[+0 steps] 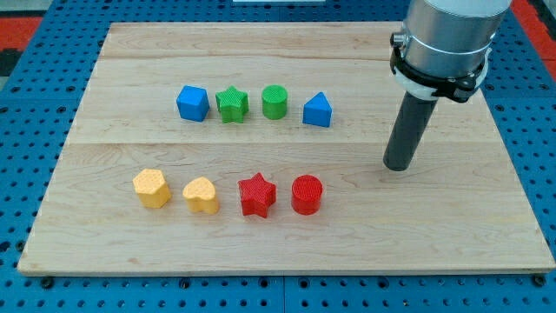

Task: Push the blue triangle closer to the green circle

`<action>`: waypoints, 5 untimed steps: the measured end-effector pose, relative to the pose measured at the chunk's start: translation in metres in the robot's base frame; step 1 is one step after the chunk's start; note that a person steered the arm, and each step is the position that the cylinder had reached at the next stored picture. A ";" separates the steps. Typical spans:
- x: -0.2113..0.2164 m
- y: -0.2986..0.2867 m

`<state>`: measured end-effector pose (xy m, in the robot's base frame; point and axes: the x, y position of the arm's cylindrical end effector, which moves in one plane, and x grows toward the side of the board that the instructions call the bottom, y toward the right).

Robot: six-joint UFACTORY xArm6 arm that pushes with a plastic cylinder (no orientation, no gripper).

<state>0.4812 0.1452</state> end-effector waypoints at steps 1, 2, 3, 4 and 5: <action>0.000 0.006; -0.009 0.009; -0.016 0.001; -0.021 -0.001; -0.022 -0.001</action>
<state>0.4597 0.1445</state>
